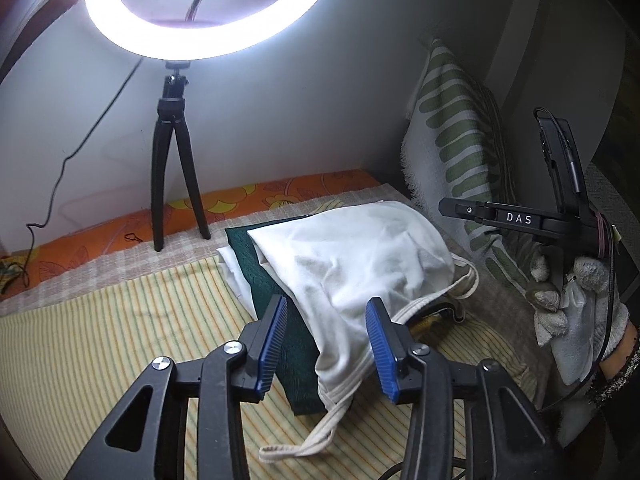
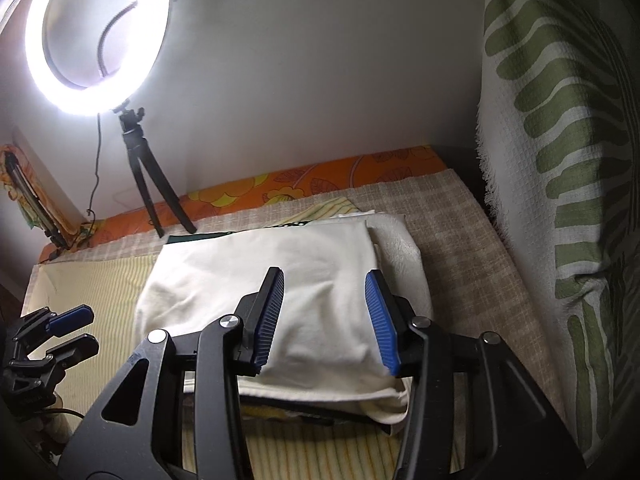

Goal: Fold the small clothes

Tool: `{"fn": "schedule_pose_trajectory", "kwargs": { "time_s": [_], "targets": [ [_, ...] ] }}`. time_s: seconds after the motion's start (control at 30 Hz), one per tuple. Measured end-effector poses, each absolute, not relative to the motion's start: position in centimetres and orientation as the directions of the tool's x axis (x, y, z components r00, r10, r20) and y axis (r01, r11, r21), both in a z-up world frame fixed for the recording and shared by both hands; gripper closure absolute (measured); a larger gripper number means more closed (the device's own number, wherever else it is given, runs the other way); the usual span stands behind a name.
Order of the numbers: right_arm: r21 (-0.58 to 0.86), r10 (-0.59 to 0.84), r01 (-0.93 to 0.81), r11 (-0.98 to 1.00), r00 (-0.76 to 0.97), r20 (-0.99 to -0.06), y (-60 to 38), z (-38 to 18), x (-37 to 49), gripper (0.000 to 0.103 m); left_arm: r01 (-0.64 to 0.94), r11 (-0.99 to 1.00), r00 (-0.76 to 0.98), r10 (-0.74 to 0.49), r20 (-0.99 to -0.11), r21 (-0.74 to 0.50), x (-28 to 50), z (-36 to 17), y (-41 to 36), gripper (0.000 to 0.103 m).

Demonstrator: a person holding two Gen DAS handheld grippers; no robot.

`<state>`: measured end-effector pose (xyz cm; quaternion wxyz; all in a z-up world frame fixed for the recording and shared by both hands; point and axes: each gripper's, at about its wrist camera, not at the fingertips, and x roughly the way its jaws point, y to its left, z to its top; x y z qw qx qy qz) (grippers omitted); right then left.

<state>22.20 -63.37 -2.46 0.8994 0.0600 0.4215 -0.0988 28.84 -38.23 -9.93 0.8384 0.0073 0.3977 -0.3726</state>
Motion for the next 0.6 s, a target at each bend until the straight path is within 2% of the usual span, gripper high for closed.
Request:
{"fn": "schedule_pose_trajectory", "kwargs": {
  "time_s": [0.13, 0.27, 0.37, 0.47, 0.53, 0.6],
  "targets": [
    [0.011, -0.139, 0.224, 0.975, 0.643, -0.753, -61.4, -1.2, 20.5, 0.058, 0.636, 0.723, 0.429, -0.620, -0.657, -0.268, 26.9, -8.2, -36.7, 0.059],
    [0.014, -0.132, 0.212, 0.977, 0.661, -0.738, -59.4, 0.1, 18.5, 0.058, 0.646, 0.725, 0.464, -0.622, -0.631, -0.239, 24.5, -6.4, -34.9, 0.042],
    [0.021, -0.127, 0.206, 0.978, 0.679, -0.723, -57.6, 0.9, 16.9, 0.058, 0.652, 0.724, 0.480, -0.624, -0.617, -0.225, 22.9, -5.4, -33.6, 0.041],
    [0.026, -0.120, 0.198, 0.980, 0.691, -0.712, -55.8, 1.2, 15.5, 0.057, 0.652, 0.725, 0.492, -0.626, -0.605, -0.221, 21.3, -4.7, -32.2, 0.030],
    [0.017, -0.123, 0.189, 0.982, 0.703, -0.701, -54.4, 1.2, 14.5, 0.040, 0.656, 0.728, 0.505, -0.619, -0.602, -0.199, 20.2, -4.4, -31.4, 0.026],
    [0.011, -0.127, 0.186, 0.983, 0.713, -0.690, -52.9, 1.1, 13.3, 0.034, 0.656, 0.734, 0.522, -0.609, -0.597, -0.176, 19.2, -4.2, -30.5, 0.014]
  ]
}}
